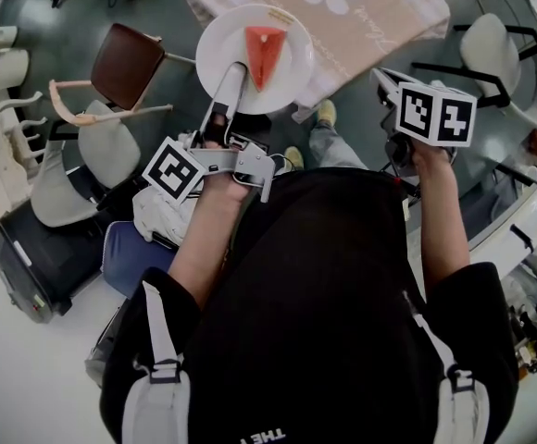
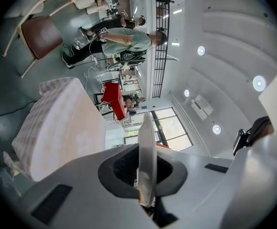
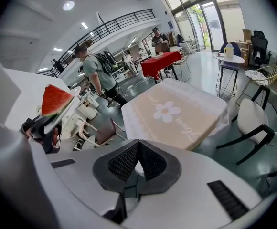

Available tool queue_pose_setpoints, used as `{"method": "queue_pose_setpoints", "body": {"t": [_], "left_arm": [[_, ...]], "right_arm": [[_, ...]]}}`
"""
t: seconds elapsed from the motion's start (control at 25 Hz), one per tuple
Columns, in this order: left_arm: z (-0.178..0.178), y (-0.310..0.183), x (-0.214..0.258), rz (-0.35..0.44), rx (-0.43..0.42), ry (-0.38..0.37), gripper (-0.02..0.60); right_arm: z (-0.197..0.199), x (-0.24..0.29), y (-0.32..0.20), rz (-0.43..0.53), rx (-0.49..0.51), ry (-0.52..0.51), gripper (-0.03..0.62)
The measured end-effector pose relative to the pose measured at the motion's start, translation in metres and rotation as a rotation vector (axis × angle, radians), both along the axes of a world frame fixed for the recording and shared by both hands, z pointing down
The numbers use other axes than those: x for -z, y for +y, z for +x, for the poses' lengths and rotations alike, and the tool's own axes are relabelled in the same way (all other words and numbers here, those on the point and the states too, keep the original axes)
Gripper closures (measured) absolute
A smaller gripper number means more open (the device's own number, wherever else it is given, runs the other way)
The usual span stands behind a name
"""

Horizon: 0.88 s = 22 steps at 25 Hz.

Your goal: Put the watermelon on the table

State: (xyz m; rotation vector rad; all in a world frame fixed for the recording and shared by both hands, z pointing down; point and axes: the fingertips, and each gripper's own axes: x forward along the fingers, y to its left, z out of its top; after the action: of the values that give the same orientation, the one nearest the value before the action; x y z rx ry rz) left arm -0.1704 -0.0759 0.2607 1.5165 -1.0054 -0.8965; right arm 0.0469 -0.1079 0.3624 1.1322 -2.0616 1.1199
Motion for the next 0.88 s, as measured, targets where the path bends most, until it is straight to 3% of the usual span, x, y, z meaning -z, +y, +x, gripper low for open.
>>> {"method": "queue_pose_setpoints", "body": {"t": [0.32,0.56,0.88], "left_arm": [[0.014,-0.042,0.008,0.010,0.014,-0.011,0.566],[0.044,-0.110,-0.009,-0.037,0.037,-0.035,0.566],[0.042,-0.110,-0.006,-0.028,0.056,-0.055,0.566]], "right_arm": [[-0.001,0.000,-0.042,0.002,0.038,-0.016,0.583],[0.013,-0.027,-0.108,-0.053,0.092,-0.042,0.583],[-0.001,-0.019,-0.116,-0.026,0.133,-0.060,0.583]]}}
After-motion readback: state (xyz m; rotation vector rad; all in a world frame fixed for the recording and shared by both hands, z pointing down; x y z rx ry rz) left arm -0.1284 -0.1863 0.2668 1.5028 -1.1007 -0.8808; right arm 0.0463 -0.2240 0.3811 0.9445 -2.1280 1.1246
